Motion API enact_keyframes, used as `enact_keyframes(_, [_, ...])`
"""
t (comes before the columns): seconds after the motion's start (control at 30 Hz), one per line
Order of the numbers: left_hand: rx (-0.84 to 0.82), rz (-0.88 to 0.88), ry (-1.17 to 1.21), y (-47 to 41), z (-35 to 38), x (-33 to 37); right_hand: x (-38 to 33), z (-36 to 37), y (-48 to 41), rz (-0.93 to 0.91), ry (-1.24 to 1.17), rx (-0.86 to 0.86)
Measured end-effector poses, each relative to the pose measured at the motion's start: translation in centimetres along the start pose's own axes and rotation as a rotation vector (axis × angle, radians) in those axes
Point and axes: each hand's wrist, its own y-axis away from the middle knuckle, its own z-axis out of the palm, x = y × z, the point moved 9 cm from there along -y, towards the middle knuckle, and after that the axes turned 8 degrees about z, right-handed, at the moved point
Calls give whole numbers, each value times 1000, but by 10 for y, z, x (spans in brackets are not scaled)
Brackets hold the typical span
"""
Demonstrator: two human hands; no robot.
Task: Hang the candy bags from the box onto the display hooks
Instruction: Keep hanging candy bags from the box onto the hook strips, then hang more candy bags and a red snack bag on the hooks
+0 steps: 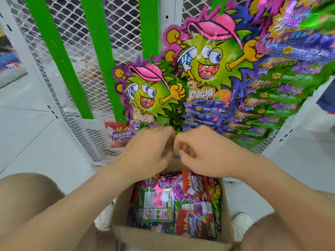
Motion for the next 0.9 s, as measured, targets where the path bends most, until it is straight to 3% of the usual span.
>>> enact_keyframes(0.07, [-356,-10,53,13,78,0,13,41,13,-7,170,-273])
enact_keyframes(0.17, [-732,-42,55,43,185,-5,39,76,26,44,273,-438])
enact_keyframes(0.27, [-857,-137,132,64,267,-12,66,99,30,101,322,-513])
enact_keyframes(0.43, [-837,-292,222,90,356,-23,95,116,33,126,392,-546])
enact_keyframes(0.6, [-821,-340,271,99,388,-26,107,132,28,127,366,-591])
enact_keyframes(0.73, [-703,-326,487,73,362,-21,105,135,16,93,397,-668])
enact_keyframes(0.9, [-493,-291,772,47,278,-22,97,125,2,153,413,-686])
